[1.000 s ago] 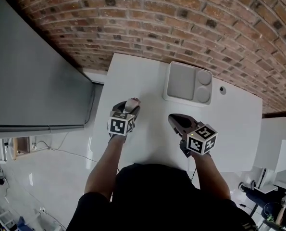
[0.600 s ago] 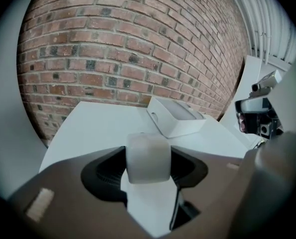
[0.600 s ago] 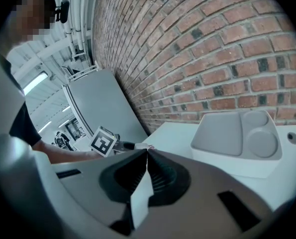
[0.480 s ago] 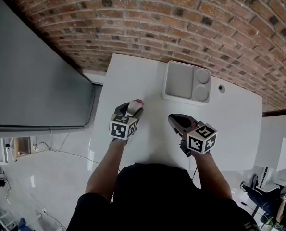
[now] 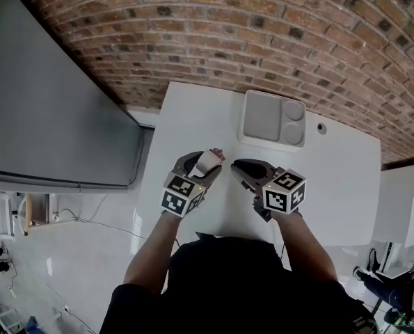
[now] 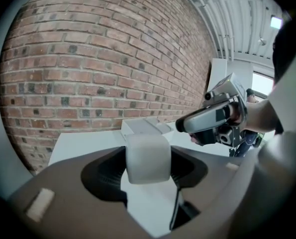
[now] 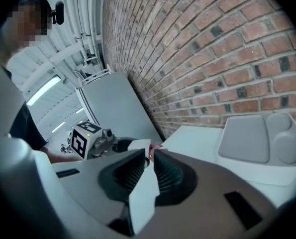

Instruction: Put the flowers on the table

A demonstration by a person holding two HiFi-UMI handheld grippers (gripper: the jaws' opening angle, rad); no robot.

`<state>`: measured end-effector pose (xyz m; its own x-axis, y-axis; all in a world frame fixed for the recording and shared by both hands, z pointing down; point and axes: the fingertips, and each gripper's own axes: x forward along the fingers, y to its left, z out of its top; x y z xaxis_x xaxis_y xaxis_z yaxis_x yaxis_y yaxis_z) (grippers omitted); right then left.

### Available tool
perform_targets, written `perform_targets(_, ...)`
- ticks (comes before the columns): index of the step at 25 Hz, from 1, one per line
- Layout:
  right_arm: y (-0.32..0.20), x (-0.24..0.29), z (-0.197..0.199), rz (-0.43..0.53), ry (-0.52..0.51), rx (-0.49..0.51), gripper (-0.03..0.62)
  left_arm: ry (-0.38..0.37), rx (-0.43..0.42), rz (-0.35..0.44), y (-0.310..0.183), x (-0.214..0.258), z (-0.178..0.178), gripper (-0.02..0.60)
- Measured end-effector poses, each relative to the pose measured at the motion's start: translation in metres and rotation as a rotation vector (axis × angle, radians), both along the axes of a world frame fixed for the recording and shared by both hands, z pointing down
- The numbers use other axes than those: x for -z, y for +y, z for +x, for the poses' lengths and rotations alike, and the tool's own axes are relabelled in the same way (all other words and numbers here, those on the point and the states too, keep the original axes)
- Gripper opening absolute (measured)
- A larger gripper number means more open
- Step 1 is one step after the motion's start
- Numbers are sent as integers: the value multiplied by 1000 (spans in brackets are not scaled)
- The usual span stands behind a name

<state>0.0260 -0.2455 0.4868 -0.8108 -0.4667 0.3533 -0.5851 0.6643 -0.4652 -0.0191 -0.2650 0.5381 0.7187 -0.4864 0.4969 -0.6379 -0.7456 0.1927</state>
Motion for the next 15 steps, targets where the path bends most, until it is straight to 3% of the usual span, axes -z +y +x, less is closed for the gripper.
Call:
perform_targets(3, 3, 0, -14, -15, -43, 27, 25, 10, -69, 21, 14, 9, 7, 256)
perform_targets(6, 4, -6, -23, -51, -79, 46, 121, 11, -110, 19, 23, 5, 9, 256)
perform_targets(11, 8, -16, -28, -115, -127, 66, 124, -6, -122, -1, 28, -8, 2, 256)
perform_targets(15, 14, -26, -37, -126, -100, 97, 124, -38, -140, -18, 30, -22, 0, 256)
